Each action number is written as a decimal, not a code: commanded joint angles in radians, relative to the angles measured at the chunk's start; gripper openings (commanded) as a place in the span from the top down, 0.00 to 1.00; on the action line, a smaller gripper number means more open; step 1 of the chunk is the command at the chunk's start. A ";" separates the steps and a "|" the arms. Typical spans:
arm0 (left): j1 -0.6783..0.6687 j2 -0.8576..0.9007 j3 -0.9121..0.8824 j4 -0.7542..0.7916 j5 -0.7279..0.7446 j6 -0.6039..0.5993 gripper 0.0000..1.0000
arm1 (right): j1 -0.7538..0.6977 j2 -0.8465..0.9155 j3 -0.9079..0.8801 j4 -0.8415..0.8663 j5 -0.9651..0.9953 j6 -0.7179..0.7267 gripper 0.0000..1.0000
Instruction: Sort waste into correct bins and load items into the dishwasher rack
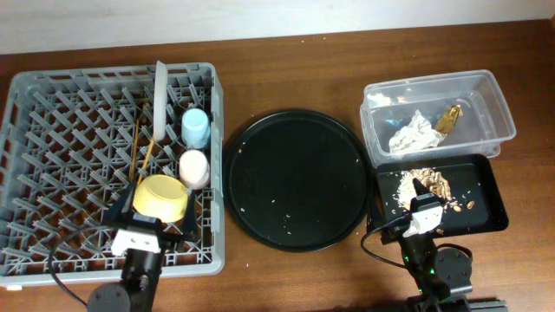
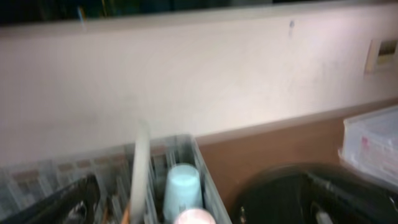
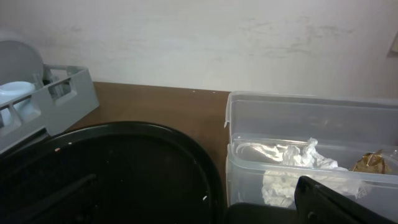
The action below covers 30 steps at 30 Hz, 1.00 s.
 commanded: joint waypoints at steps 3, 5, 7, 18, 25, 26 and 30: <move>0.000 -0.113 -0.227 0.206 -0.026 -0.071 0.01 | 0.004 -0.006 -0.005 -0.004 -0.013 0.004 0.01; -0.001 -0.153 -0.227 0.104 -0.062 -0.075 0.01 | 0.004 -0.006 -0.005 -0.004 -0.013 0.004 0.01; -0.006 -0.167 -0.227 -0.068 -0.165 -0.076 0.01 | 0.004 -0.006 -0.005 -0.004 -0.013 0.004 0.01; -0.062 -0.167 -0.227 -0.155 -0.298 -0.075 0.01 | 0.004 -0.006 -0.005 -0.004 -0.013 0.004 0.01; -0.062 -0.167 -0.227 -0.155 -0.298 -0.075 0.01 | 0.004 -0.006 -0.005 -0.004 -0.013 0.004 0.01; -0.062 -0.167 -0.227 -0.155 -0.298 -0.075 0.01 | 0.004 -0.006 -0.005 -0.004 -0.013 0.004 0.01; -0.062 -0.167 -0.227 -0.155 -0.298 -0.075 0.01 | 0.004 -0.006 -0.005 -0.004 -0.013 0.004 0.01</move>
